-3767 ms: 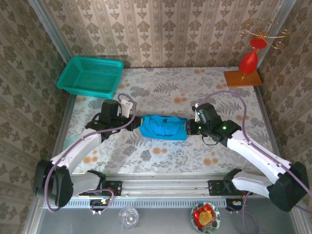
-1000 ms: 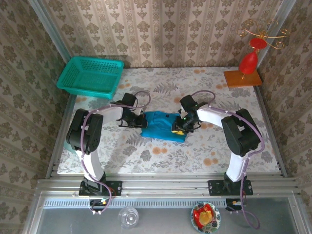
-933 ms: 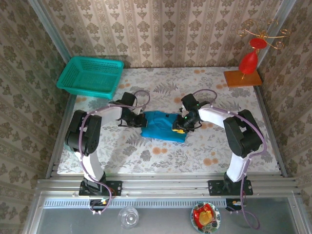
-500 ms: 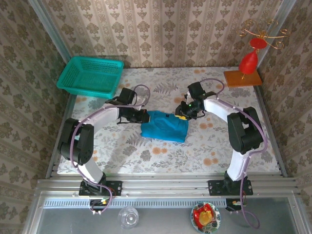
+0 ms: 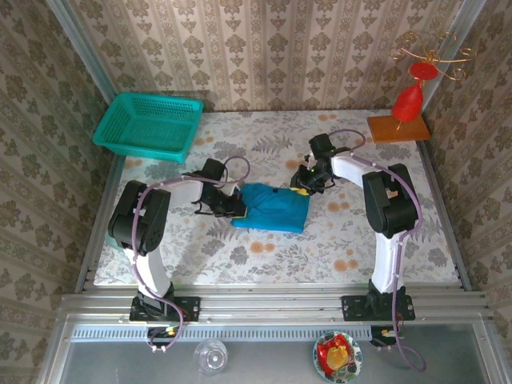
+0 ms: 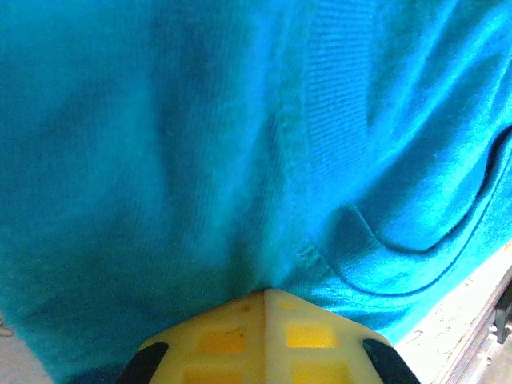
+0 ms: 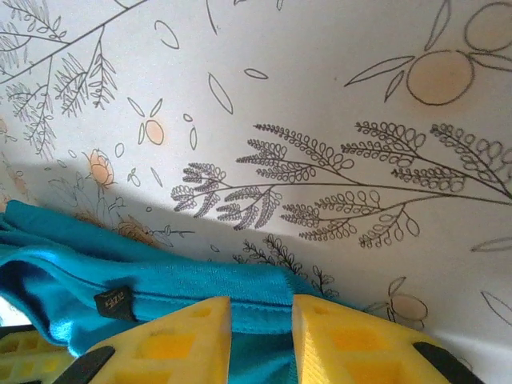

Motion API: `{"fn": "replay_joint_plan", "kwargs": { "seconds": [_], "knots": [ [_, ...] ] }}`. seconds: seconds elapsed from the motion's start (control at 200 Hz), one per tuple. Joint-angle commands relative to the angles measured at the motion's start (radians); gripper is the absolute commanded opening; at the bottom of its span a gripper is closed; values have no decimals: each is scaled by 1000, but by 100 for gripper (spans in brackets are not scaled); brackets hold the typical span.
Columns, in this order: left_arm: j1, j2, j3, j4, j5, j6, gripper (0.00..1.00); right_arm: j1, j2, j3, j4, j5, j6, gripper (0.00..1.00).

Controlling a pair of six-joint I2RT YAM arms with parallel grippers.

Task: Fold the inside-out t-shirt
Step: Smooth out the T-shirt at the center of the table.

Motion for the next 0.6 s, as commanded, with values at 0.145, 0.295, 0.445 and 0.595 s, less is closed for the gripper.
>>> {"fn": "replay_joint_plan", "kwargs": {
  "seconds": [0.145, 0.295, 0.445, 0.595],
  "knots": [
    [3, -10, -26, -17, -46, -10, 5, -5, -173, -108, -160, 158, -17, 32],
    [3, 0, -17, -25, -26, 4, 7, -6, -175, -162, -118, 131, 1, 33],
    [4, 12, -3, -48, -26, 20, 6, -5, -142, -153, -84, 95, 17, 32],
    [7, 2, -4, -55, -28, 21, 6, -3, -144, -141, -39, 54, 39, 23]
  ]
}}
